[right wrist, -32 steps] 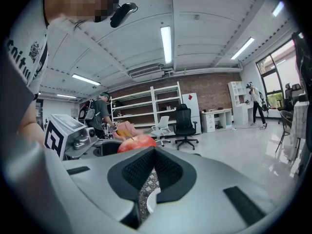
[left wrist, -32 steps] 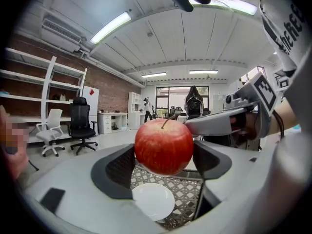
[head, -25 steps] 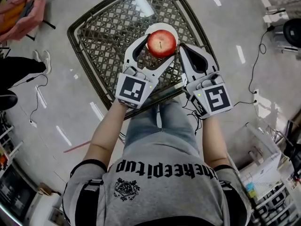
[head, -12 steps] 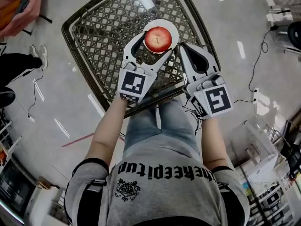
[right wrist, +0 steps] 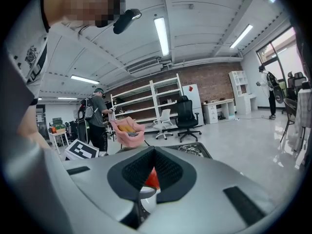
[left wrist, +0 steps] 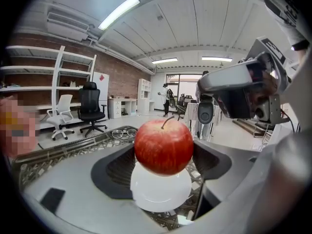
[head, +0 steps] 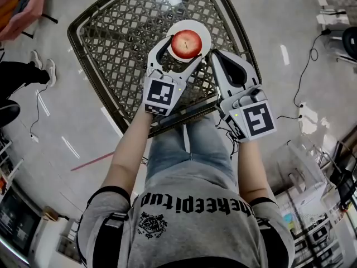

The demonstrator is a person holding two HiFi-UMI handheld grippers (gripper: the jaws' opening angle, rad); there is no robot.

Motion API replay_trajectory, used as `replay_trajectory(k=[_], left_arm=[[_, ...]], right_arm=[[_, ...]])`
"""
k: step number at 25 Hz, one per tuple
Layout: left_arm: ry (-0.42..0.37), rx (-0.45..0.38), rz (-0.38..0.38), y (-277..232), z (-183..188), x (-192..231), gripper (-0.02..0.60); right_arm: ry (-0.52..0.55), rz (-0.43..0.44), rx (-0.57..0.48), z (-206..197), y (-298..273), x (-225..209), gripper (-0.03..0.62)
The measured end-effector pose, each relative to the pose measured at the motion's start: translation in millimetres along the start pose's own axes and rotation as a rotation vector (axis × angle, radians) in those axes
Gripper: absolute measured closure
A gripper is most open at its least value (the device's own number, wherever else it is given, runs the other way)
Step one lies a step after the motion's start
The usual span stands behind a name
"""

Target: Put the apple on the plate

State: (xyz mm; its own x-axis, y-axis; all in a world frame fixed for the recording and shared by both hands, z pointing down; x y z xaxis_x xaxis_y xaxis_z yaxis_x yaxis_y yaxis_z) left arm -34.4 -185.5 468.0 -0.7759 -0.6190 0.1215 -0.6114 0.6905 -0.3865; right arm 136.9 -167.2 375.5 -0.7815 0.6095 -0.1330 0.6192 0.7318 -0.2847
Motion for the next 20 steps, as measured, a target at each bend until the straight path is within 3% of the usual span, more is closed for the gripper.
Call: replay_trajectory(k=[20], left_arm=[[0.005,0.084,0.030,-29,-36,1,0.175]], right_arm=[[-0.010,-0.002,0.029,-12,-1,-11,0.576]])
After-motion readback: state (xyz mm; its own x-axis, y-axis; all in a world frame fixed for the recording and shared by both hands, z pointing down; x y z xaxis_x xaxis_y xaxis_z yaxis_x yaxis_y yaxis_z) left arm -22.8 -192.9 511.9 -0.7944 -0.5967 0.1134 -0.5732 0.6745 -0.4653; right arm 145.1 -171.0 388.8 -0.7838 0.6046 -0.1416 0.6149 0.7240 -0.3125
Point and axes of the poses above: the fingertips, and each gripper's own axes: y backward along the fingers, x to its left, z out of its top, the point moved 10 cm from there along y, backward along the fingers, and after that the axes turned 4 degrees about y, right-handed, at the moved point
